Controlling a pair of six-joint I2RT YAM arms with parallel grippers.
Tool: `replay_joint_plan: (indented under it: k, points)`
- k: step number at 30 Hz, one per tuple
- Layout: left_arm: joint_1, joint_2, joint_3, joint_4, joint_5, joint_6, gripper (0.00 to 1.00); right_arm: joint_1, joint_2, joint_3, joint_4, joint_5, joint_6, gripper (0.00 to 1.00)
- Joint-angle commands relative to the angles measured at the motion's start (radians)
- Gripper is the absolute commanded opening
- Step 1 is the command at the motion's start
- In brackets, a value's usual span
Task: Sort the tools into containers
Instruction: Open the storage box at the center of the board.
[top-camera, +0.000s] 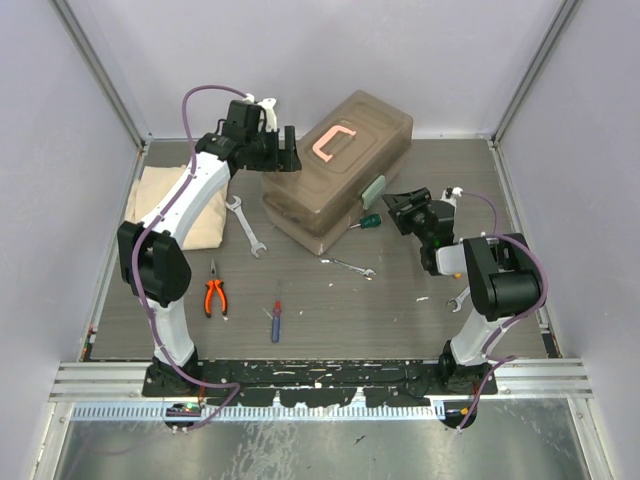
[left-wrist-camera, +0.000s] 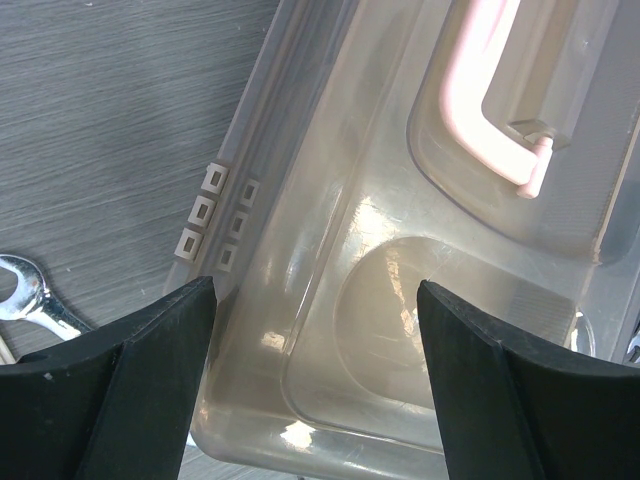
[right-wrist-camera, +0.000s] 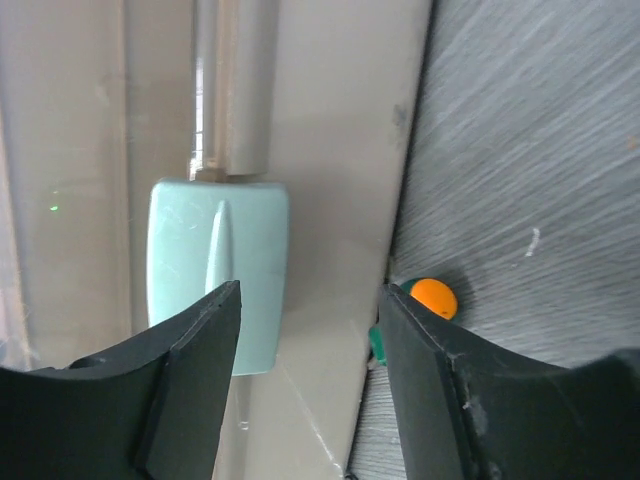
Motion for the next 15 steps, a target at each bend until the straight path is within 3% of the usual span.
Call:
replay_joint_plan:
  k: [1, 6, 15]
  points:
    - [-0.003, 0.052, -0.007, -0.109, -0.036, 0.033, 0.81, 0.005, -0.039, 0.058, -0.155, 0.052, -0.073, 0.61]
    - [-0.003, 0.052, -0.005, -0.111, -0.034, 0.031, 0.81, 0.014, -0.027, 0.147, -0.309, 0.062, -0.136, 0.61]
    - [-0.003, 0.05, -0.004, -0.111, -0.032, 0.03, 0.8, 0.021, 0.027, 0.219, -0.352, 0.017, -0.149, 0.59]
